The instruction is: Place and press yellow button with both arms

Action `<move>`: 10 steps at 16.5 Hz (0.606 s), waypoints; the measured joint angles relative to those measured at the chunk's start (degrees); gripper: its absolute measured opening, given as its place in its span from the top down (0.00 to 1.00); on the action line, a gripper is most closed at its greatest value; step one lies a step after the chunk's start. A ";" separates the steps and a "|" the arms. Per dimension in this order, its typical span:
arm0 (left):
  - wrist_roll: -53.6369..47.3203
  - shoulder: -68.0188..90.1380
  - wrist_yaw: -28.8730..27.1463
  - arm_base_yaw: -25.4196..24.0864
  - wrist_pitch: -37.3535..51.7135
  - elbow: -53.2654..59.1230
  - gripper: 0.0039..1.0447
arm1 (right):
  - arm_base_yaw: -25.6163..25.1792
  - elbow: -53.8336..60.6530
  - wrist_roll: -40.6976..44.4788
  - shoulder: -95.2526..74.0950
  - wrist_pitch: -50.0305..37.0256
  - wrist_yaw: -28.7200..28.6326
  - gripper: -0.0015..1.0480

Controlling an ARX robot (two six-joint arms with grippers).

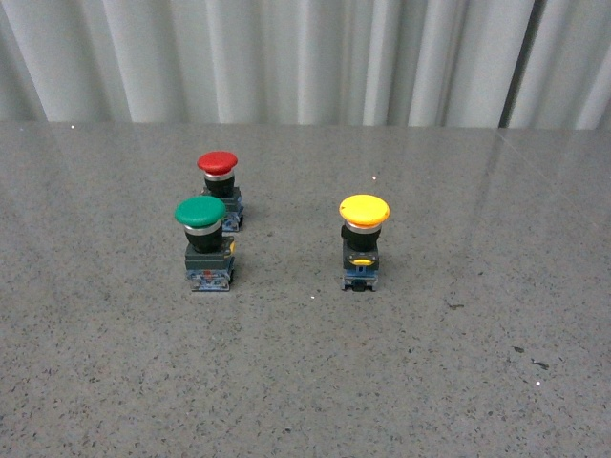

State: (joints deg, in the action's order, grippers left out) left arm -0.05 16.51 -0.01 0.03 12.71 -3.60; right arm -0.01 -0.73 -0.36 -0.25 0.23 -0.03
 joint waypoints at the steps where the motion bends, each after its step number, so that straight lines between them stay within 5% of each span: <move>1: 0.00 -1.16 0.02 0.00 -0.74 0.35 0.99 | 0.00 0.00 0.00 0.00 0.02 0.02 0.06; 8: 0.00 -6.64 0.04 0.00 -2.64 2.80 0.99 | 0.00 0.00 0.00 0.00 0.02 0.02 0.06; 10: 0.00 -12.68 0.17 0.02 -12.17 2.78 0.99 | 0.00 0.00 0.00 0.00 0.02 0.02 0.06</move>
State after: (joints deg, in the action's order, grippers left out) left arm -0.05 3.84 0.16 0.05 0.54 -0.82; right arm -0.01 -0.73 -0.36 -0.25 0.25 -0.01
